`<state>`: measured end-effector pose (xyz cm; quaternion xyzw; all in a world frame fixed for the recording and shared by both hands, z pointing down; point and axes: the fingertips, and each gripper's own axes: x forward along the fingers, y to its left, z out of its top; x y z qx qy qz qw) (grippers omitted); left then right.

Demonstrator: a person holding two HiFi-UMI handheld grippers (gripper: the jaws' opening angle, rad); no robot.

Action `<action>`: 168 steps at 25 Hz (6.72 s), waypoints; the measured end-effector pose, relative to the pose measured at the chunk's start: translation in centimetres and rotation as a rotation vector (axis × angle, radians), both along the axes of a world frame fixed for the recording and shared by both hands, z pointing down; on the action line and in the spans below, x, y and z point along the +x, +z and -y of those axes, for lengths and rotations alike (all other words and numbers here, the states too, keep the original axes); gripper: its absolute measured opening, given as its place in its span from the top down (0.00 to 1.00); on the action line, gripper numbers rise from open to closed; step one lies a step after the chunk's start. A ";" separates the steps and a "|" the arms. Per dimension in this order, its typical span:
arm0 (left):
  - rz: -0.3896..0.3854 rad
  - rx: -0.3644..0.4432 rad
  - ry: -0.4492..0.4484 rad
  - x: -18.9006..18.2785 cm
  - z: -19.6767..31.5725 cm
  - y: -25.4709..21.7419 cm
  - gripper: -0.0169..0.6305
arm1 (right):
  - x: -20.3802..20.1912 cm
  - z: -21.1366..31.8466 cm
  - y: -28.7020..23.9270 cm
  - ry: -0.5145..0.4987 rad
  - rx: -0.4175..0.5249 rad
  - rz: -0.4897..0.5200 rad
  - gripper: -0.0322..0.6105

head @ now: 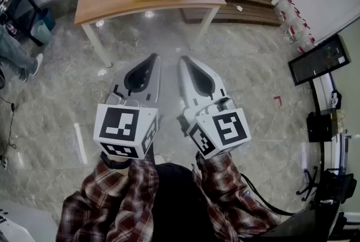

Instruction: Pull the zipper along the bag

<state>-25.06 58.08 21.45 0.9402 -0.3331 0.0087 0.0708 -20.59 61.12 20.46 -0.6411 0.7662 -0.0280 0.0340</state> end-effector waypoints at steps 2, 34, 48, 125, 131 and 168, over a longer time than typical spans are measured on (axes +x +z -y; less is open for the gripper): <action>-0.004 0.006 0.010 0.8 4.0 -0.4 0.96 | 0.8 4.0 -0.4 0.009 0.007 0.004 0.94; -0.008 -0.046 -0.115 22.4 57.3 0.2 0.96 | 24.6 56.9 -0.6 -0.065 -0.028 -0.003 0.94; 0.043 -0.155 -0.210 25.9 70.1 3.9 0.96 | 29.1 69.7 3.1 -0.147 -0.149 0.034 0.94; 0.583 -0.567 -0.029 25.0 72.2 34.4 0.96 | 40.0 64.1 33.8 -0.266 -1.142 -0.350 0.93; 0.756 -0.509 -0.103 23.2 77.5 34.2 0.96 | 34.5 62.7 34.3 -0.386 -1.143 -0.185 0.93; 0.474 -0.890 -0.023 24.0 68.0 36.0 0.96 | 35.7 64.2 33.1 -0.475 -1.037 -0.584 0.92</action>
